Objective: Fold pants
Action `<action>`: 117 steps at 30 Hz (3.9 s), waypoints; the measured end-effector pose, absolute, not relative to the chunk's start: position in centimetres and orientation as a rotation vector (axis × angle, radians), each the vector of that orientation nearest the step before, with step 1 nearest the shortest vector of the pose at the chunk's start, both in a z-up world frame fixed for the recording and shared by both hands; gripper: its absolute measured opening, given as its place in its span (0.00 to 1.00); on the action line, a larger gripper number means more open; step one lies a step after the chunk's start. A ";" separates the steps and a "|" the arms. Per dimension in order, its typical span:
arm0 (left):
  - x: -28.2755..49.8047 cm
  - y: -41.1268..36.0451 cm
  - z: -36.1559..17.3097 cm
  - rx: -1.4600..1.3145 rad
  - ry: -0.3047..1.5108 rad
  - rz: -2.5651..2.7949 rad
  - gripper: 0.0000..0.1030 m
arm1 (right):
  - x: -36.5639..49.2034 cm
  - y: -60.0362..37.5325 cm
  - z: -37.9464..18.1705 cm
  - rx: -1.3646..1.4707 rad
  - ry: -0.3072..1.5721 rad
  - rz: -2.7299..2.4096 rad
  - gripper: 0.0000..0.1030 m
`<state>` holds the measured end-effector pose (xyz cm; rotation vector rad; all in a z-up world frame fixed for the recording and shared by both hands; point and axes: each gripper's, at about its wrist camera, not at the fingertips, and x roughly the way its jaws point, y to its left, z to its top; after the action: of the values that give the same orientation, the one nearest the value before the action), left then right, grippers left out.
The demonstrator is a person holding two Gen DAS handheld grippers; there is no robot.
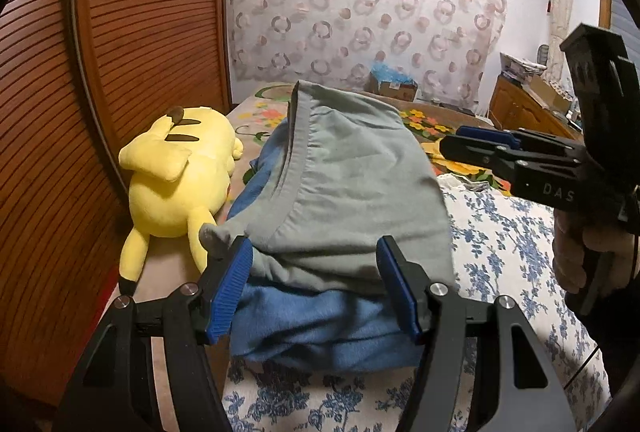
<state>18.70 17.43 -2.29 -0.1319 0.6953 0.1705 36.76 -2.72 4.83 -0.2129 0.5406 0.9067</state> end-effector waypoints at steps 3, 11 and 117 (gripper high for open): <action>18.0 17.3 -1.9 -0.128 0.686 0.170 0.86 | 35.9 -3.4 5.0 -0.209 0.537 0.899 0.41; 15.7 16.1 -0.5 -0.106 0.625 0.205 0.87 | 33.4 -4.9 5.3 -0.192 0.523 0.893 0.41; 1.4 -1.8 7.9 0.017 0.385 -0.041 1.00 | 1.0 -20.6 8.3 0.031 0.303 0.285 0.70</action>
<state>1.37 -1.77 7.94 0.0166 0.3850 -0.0409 0.96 -20.64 8.27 0.0314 0.3028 0.2848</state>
